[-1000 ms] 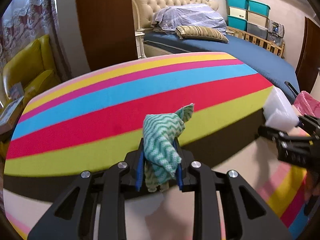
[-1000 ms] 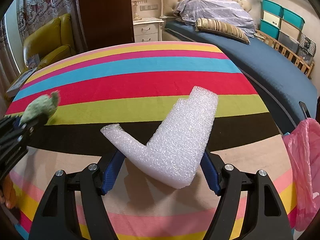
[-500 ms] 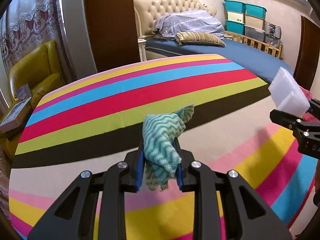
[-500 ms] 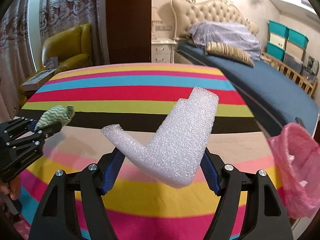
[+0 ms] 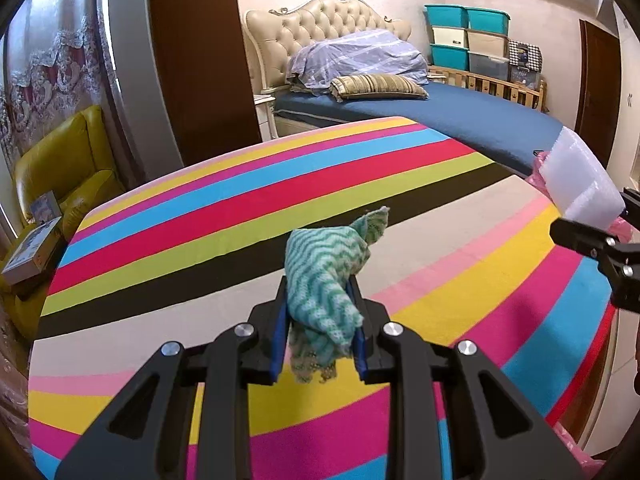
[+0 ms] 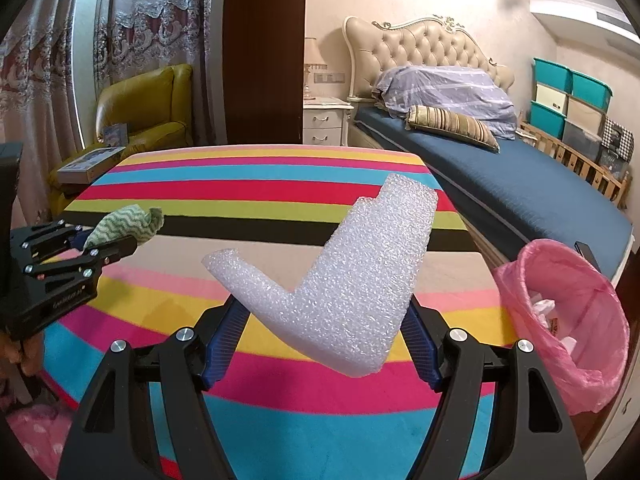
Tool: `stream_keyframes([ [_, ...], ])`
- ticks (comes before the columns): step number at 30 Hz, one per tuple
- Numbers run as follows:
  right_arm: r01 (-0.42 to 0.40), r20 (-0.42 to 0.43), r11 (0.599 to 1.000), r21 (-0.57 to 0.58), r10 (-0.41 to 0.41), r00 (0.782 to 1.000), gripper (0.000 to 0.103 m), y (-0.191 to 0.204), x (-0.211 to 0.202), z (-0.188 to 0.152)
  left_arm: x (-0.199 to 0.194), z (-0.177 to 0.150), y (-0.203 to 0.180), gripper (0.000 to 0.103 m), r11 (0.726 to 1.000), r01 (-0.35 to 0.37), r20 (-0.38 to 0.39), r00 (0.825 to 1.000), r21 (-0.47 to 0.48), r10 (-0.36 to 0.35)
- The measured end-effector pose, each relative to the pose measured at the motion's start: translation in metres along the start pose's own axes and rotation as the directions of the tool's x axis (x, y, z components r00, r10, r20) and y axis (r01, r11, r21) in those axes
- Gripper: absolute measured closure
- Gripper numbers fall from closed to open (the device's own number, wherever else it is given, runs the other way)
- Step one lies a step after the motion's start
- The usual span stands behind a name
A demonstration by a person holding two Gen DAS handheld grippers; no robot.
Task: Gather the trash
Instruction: 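Carry the foam piece and cloth over the pink bin and open both grippers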
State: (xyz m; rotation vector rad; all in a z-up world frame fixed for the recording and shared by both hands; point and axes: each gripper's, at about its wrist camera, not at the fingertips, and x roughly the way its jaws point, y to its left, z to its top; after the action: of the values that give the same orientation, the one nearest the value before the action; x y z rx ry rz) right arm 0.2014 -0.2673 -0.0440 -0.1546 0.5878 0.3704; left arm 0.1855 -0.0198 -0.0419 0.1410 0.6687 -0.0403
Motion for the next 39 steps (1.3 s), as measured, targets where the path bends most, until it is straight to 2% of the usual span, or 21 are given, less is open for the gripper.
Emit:
stream_keyframes([
  [5, -0.002, 0.009, 1.000, -0.004, 0.002, 1.000, 0.034, -0.015, -0.015, -0.013, -0.006, 0.000, -0.022, 0.077, 0.999, 0.025, 0.006, 1.000, 0.046, -0.025],
  [11, 0.034, 0.044, 0.999, -0.003, -0.033, 0.998, 0.034, -0.041, -0.033, -0.023, -0.001, 0.005, -0.058, 0.077, 0.991, 0.093, -0.025, 0.996, 0.097, -0.091],
  [14, 0.056, 0.048, 0.998, 0.023, -0.057, 0.997, 0.034, -0.061, -0.042, -0.027, 0.002, 0.008, -0.081, 0.077, 0.981, 0.151, -0.045, 0.988, 0.120, -0.146],
  [19, 0.101, 0.048, 0.994, 0.036, -0.103, 0.993, 0.034, -0.091, -0.055, -0.041, 0.010, 0.009, -0.111, 0.077, 0.967, 0.203, -0.079, 0.978, 0.156, -0.193],
  [22, 0.143, 0.046, 0.986, 0.081, -0.147, 0.988, 0.034, -0.117, -0.061, -0.048, 0.015, 0.014, -0.131, 0.077, 0.953, 0.238, -0.099, 0.970, 0.186, -0.223],
  [28, 0.218, 0.045, 0.962, 0.166, -0.228, 0.973, 0.034, -0.166, -0.072, -0.060, 0.021, 0.042, -0.177, 0.077, 0.914, 0.334, -0.082, 0.943, 0.233, -0.323],
  [32, 0.256, 0.049, 0.945, 0.206, -0.271, 0.961, 0.033, -0.199, -0.075, -0.065, 0.029, 0.075, -0.218, 0.077, 0.879, 0.393, -0.052, 0.918, 0.271, -0.394],
  [39, 0.323, 0.008, 0.918, 0.230, -0.334, 0.943, 0.032, -0.244, -0.059, -0.063, 0.052, 0.122, -0.279, 0.074, 0.837, 0.490, -0.061, 0.869, 0.245, -0.492],
])
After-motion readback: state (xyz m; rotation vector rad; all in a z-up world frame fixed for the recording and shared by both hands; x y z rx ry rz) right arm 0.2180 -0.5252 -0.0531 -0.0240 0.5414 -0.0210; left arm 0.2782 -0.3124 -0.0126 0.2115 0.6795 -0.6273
